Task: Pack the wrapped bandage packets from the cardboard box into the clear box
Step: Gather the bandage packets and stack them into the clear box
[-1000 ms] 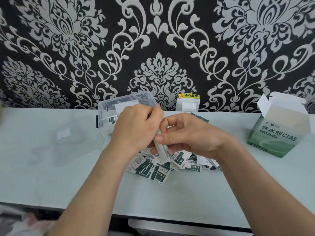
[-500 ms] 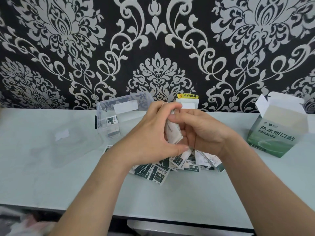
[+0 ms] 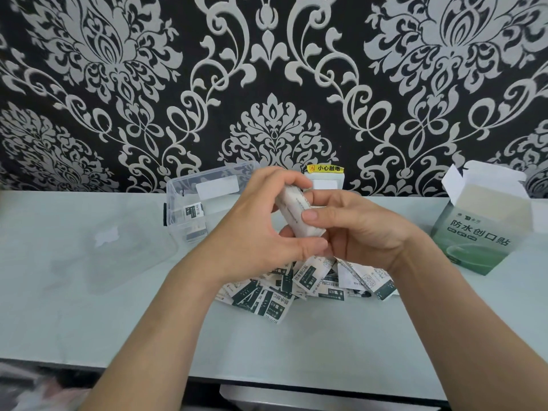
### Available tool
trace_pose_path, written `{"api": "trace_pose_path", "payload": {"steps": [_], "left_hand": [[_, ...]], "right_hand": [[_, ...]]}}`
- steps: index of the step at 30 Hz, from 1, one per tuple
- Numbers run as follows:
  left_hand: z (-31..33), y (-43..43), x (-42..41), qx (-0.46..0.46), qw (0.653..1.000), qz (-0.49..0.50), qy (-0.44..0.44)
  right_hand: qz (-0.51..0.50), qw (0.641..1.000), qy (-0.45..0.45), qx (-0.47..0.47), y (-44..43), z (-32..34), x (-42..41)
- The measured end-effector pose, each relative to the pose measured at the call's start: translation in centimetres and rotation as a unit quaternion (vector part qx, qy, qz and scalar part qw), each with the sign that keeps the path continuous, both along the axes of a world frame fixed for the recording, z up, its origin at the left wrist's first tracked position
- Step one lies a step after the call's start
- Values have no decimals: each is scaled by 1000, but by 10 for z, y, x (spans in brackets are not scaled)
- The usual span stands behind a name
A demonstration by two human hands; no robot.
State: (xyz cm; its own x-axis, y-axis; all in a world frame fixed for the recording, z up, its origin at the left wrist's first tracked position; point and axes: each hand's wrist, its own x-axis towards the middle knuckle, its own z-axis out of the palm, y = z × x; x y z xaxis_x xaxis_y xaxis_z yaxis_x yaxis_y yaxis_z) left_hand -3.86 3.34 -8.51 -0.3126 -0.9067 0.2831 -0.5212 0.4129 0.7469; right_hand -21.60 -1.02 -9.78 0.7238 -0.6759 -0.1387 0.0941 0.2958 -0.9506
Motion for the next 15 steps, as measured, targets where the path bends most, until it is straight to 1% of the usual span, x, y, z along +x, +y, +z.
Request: {"api": "trace_pose_path", "payload": {"steps": [6, 12, 15], "left_hand": [[4, 6, -5, -21, 999, 12, -27], [5, 6, -5, -22, 998, 12, -58], [6, 6, -4, -17, 999, 13, -45]], "right_hand": [[-40, 999, 11, 16, 2, 1, 5], [-30, 999, -11, 19, 5, 3, 7], [-38, 999, -11, 19, 5, 3, 10]]}}
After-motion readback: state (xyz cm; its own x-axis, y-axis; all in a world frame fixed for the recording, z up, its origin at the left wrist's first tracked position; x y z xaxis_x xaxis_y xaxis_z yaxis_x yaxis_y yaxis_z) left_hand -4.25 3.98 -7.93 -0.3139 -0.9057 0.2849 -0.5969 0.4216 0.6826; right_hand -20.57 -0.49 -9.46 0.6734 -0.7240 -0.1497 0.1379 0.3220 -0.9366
